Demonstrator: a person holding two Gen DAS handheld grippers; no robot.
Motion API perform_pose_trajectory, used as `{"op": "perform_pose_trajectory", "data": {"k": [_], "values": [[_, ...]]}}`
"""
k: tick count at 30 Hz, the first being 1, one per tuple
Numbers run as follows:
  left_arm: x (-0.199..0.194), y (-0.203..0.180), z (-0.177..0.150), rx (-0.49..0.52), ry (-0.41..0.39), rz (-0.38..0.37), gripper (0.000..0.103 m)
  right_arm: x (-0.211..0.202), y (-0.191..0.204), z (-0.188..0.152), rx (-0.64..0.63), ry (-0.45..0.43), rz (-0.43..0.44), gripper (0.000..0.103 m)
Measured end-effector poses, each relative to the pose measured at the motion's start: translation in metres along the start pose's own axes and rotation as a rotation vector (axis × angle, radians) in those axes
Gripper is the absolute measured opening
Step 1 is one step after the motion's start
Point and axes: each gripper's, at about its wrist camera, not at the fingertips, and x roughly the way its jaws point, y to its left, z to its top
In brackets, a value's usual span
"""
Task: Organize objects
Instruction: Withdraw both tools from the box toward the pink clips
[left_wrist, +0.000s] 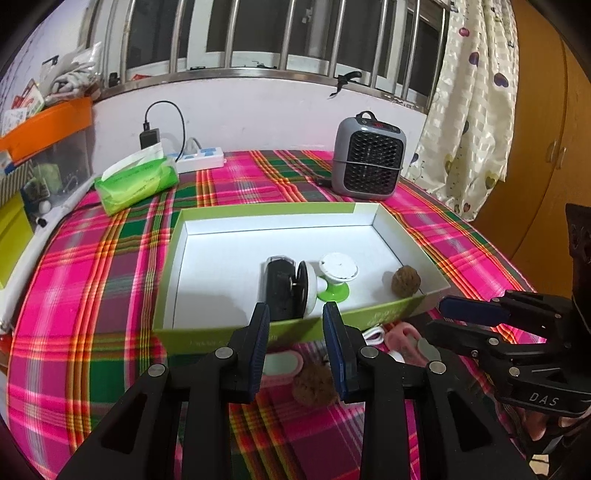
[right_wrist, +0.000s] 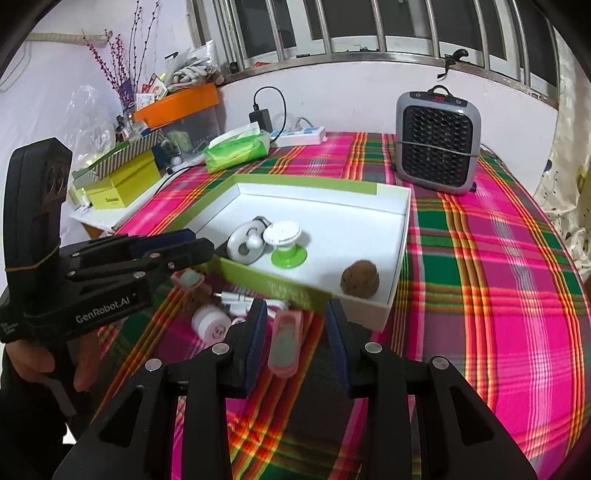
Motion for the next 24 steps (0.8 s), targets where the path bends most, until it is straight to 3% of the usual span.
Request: {"op": "perform_pose_trajectory", "data": {"k": [11,15,24], "values": [[-0.015,0.007,-0.015,-0.018,0.005,0.009,0.028,-0.006,0.002,-0.010,0.013,0.008,0.014,0.034],[-0.018,0.013,-0.020,-0.036,0.008,0.022,0.028,-0.007,0.004,-0.011,0.006,0.009,0.023,0.044],[-0.015,0.025,-0.028,-0.069,0.033,0.036,0.028,-0.001,0.004,-0.017,0.016,0.040,0.012,0.044]]}}
